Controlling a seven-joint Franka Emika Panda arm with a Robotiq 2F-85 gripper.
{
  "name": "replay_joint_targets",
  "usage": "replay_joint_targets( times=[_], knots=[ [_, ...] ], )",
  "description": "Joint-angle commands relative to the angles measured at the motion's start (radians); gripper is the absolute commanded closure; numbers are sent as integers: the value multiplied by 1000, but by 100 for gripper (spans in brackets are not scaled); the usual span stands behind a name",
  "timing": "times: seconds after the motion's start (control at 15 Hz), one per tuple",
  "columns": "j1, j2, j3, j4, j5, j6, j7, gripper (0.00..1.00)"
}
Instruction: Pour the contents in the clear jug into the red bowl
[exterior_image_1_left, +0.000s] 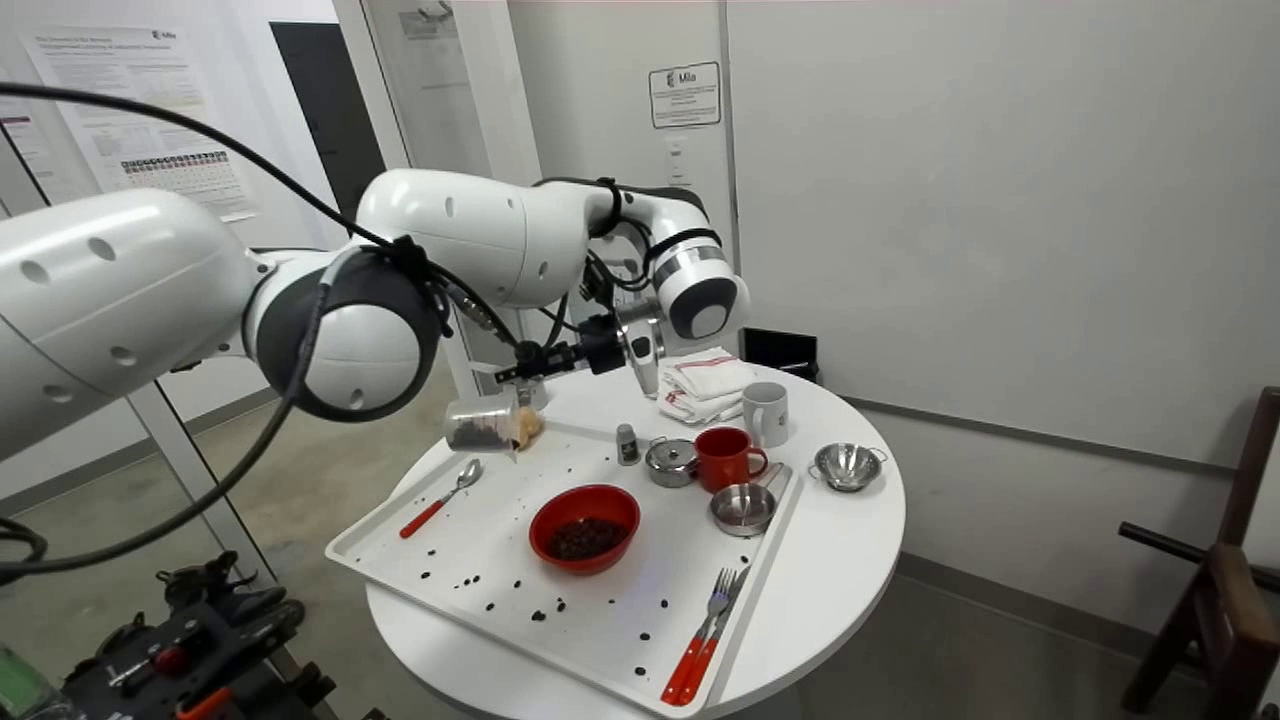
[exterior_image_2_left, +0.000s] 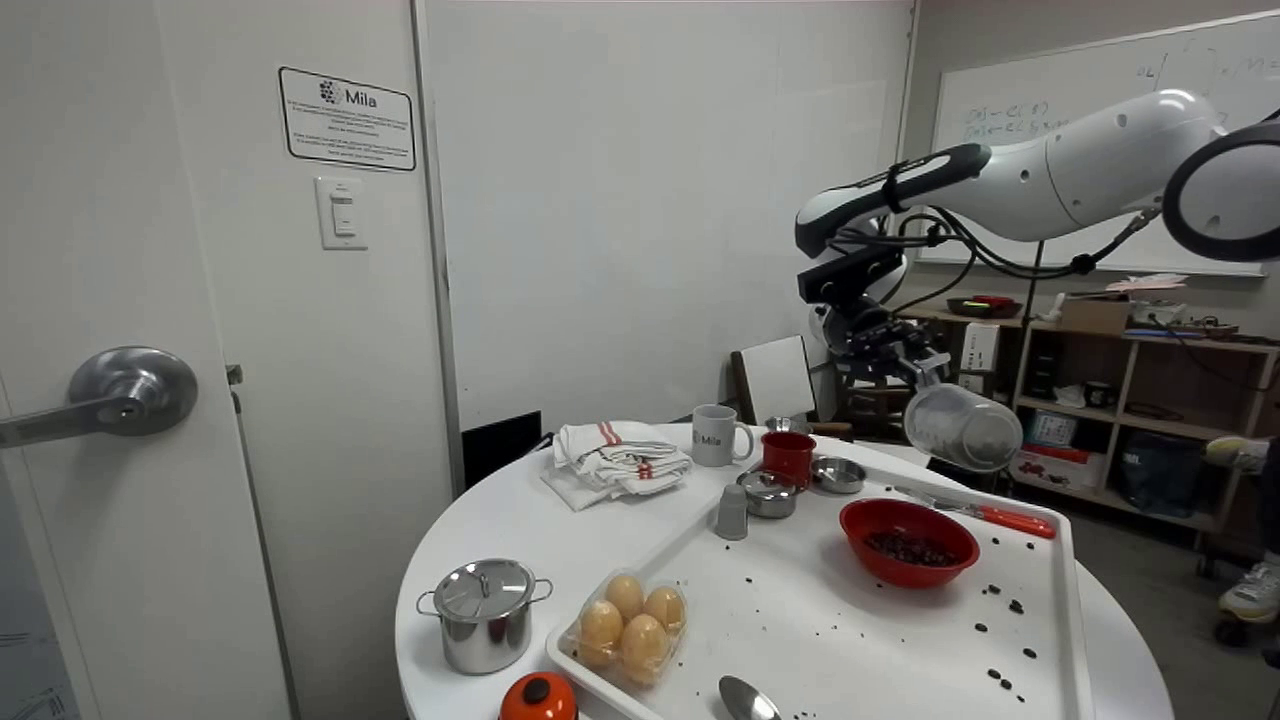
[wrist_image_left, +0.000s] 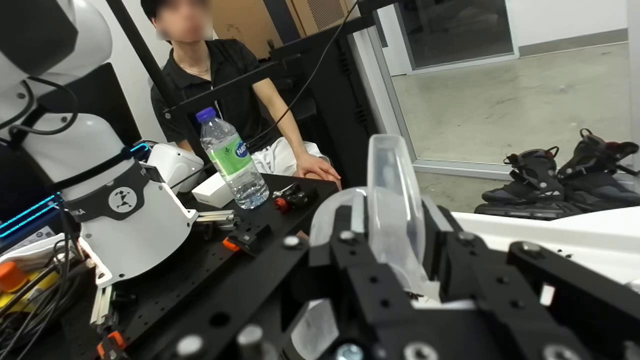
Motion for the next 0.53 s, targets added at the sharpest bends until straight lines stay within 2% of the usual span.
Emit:
replay_joint_targets(
  times=[0.0, 0.47],
  knots=[
    [-8, 74, 23, 113, 11, -46, 54, 88],
    [-18, 120, 54, 159, 20, -98, 104, 88]
  ],
)
